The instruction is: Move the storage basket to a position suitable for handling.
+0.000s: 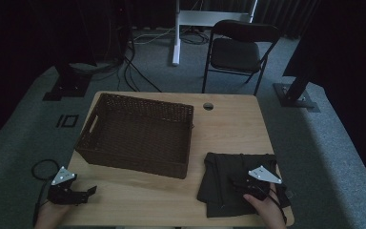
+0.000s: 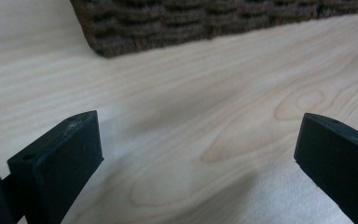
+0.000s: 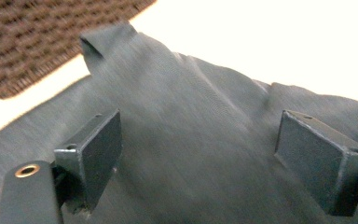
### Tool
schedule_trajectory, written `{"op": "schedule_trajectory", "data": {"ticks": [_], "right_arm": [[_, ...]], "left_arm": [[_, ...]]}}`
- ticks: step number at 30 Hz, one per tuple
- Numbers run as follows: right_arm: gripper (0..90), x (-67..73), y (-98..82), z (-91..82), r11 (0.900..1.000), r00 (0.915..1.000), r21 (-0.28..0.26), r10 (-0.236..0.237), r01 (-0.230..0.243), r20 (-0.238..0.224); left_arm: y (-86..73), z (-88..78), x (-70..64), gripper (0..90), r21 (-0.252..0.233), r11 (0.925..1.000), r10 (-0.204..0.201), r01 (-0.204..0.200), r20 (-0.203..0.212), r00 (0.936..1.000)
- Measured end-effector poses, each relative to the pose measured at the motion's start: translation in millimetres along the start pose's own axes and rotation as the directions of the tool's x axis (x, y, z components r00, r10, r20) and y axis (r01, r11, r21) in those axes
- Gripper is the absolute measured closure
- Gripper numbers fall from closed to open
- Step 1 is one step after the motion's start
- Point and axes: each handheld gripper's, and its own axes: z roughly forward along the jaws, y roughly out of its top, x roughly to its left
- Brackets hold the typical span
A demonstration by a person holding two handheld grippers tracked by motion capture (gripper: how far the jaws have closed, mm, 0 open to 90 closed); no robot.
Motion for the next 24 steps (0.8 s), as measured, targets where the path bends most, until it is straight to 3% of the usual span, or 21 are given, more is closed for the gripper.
{"op": "schedule_trajectory", "data": {"ticks": [11, 24], "right_arm": [[14.4, 20.8, 37.2, 14.5, 0.998, 0.9988, -0.05, -0.031, 0.029, -0.037], [14.4, 39.1, 72.7, 26.0, 0.995, 0.9957, -0.093, -0.046, 0.038, -0.081]], "left_arm": [[21.6, -15.0, 12.2, 1.0, -0.073, 0.997, -0.026, 0.027, 0.01, 0.9996], [53.4, -44.5, 26.7, 0.9, -0.177, 0.9837, -0.03, 0.033, 0.018, 0.9994]]}}
